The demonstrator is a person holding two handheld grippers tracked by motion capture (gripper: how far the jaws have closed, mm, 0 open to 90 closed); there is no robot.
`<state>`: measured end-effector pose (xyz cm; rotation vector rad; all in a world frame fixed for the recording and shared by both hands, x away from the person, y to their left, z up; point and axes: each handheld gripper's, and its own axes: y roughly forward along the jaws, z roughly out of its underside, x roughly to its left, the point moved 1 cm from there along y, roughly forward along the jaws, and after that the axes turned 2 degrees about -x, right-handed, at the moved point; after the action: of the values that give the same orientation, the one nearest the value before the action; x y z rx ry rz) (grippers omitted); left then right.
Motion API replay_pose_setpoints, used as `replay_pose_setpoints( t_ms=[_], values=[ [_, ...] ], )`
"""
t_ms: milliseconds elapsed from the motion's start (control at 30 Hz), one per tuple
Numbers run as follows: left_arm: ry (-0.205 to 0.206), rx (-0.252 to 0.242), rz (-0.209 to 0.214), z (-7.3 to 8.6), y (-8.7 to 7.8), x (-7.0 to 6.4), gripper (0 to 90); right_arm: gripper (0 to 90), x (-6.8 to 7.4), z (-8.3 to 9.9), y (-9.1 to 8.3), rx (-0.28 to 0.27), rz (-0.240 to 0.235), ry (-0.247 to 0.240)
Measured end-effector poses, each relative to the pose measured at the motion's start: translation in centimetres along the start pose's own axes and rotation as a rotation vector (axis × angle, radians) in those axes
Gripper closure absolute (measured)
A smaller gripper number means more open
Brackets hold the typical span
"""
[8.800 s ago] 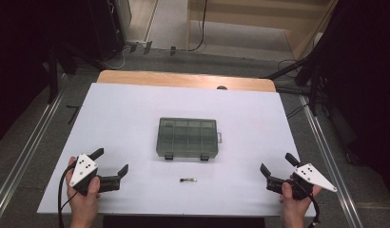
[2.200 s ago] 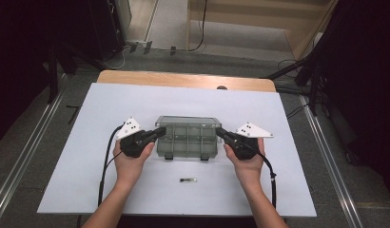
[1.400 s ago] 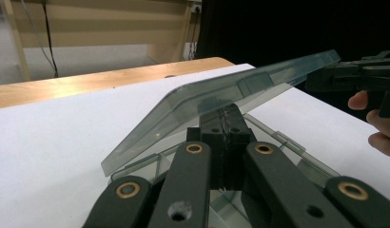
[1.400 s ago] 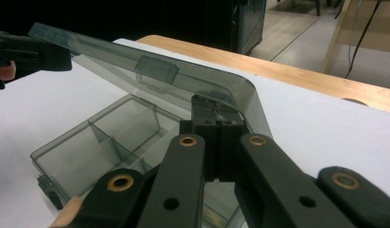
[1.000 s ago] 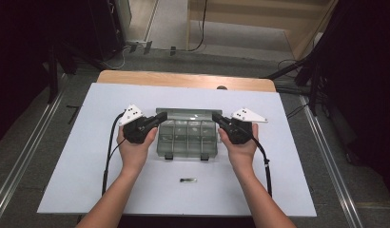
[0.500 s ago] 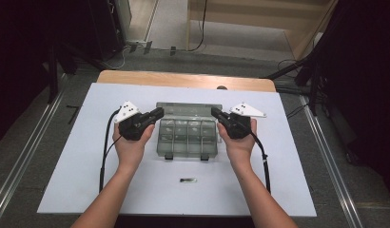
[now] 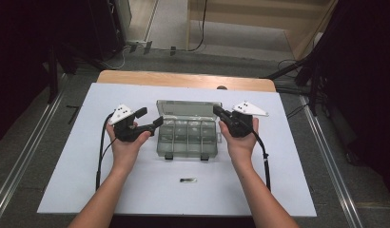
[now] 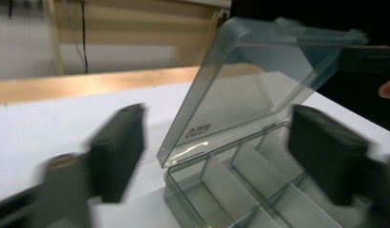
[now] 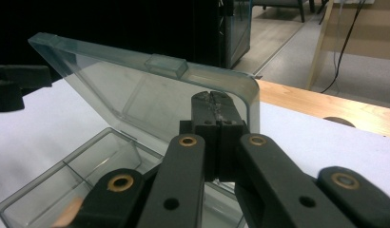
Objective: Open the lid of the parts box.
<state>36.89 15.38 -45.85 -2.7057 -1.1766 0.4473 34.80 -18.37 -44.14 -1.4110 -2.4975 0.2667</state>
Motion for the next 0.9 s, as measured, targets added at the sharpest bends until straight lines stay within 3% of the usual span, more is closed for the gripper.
replay_pose_setpoints(
  t_ms=[67,233,400,567,667,900],
  values=[
    [0.003,-0.002,0.009,0.0,0.5,0.4,0.0,90.0,-0.2,0.0,-0.1,0.0,0.005,0.014],
    [0.011,0.031,-0.017,-0.2,2.0,0.7,2.5,90.0,-0.5,-0.1,-0.1,-0.01,0.012,0.021],
    [0.015,0.038,-0.066,-0.3,2.7,1.1,38.4,90.0,-0.7,-0.2,0.1,-0.001,0.02,0.017],
    [0.042,0.024,-0.064,-0.5,2.8,1.2,56.5,90.0,-0.6,-0.5,0.4,-0.003,0.029,0.004],
    [0.038,0.025,-0.074,-0.5,2.8,1.2,66.9,90.0,-0.7,-0.6,0.6,-0.003,0.033,0.002],
    [0.014,0.023,-0.077,-0.5,3.0,1.2,76.5,90.0,-0.8,-0.5,0.3,0.004,0.024,-0.002]
  ],
)
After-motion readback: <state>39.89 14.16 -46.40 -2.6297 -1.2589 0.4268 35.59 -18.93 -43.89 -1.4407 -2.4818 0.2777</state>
